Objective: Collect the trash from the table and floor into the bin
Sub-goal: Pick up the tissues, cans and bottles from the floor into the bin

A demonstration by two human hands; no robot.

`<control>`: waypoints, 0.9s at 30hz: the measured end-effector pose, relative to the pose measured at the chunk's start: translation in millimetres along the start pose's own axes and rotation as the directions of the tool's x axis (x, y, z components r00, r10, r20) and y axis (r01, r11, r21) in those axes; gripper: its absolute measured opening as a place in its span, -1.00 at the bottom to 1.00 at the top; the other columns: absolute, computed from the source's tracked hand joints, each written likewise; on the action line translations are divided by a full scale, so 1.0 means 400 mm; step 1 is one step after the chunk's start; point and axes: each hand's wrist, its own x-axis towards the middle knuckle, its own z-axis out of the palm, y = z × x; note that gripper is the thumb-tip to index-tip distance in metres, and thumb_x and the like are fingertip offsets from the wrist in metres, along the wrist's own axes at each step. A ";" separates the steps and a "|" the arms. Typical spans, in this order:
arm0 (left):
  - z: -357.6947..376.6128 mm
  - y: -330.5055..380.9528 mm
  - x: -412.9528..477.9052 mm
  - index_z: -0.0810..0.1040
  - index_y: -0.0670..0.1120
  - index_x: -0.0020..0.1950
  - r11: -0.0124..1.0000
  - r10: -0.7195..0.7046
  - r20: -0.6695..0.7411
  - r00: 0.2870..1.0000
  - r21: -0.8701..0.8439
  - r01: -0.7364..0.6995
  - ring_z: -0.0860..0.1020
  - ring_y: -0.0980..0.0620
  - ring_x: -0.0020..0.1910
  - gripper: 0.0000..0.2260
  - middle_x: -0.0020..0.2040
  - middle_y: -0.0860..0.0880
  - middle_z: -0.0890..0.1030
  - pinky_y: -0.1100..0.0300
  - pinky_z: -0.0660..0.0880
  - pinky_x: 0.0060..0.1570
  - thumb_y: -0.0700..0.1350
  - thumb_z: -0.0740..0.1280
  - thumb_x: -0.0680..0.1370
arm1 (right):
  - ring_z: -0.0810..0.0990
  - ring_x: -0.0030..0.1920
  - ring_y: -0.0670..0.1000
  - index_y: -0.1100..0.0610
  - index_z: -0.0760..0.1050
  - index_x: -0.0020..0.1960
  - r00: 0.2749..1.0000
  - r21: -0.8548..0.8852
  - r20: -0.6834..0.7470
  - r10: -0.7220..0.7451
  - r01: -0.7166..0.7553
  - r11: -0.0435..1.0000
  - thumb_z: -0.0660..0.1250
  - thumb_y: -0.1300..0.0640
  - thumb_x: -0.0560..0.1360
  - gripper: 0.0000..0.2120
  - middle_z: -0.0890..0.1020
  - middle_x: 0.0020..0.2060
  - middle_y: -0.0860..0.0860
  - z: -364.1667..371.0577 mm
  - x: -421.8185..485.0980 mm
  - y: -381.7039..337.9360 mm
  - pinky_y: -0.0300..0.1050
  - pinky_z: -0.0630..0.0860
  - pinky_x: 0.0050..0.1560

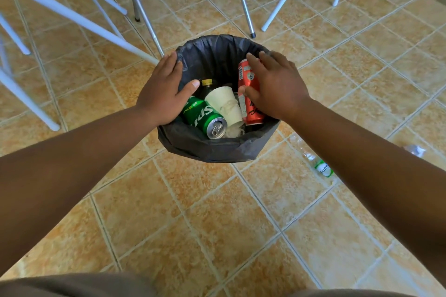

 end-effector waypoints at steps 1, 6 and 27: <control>0.000 0.000 0.000 0.00 -0.16 0.60 1.000 -0.001 -0.001 1.000 0.000 0.001 -0.14 -0.03 0.58 -0.20 0.62 -0.08 -0.09 0.07 -0.15 0.52 0.36 -0.09 0.53 | 0.11 0.56 0.23 0.06 0.05 0.60 1.000 -0.027 -0.005 0.005 -0.005 1.000 0.10 -0.31 0.57 -0.26 0.24 0.54 0.17 0.003 -0.001 0.003 0.22 0.11 0.51; -0.002 0.002 -0.003 0.00 -0.15 0.60 1.000 -0.011 0.004 1.000 -0.004 0.011 -0.15 -0.01 0.58 -0.21 0.62 -0.06 -0.10 0.06 -0.14 0.52 0.36 -0.09 0.53 | -0.03 0.59 0.17 0.12 0.01 0.61 0.997 0.058 0.081 0.017 -0.021 0.998 0.00 -0.32 0.60 -0.26 0.11 0.59 0.15 0.015 -0.012 0.016 0.20 -0.06 0.56; 0.059 0.163 0.029 0.00 -0.15 0.60 0.995 0.087 -0.006 0.996 -0.048 -0.088 -0.15 -0.01 0.58 -0.28 0.62 -0.07 -0.09 0.18 -0.20 0.45 0.28 0.03 0.60 | 0.49 0.33 0.16 0.18 0.37 0.47 0.966 0.284 -0.074 0.249 -0.219 0.934 0.29 -0.13 0.57 -0.42 0.51 0.37 0.15 -0.017 -0.105 0.182 -0.03 0.40 0.32</control>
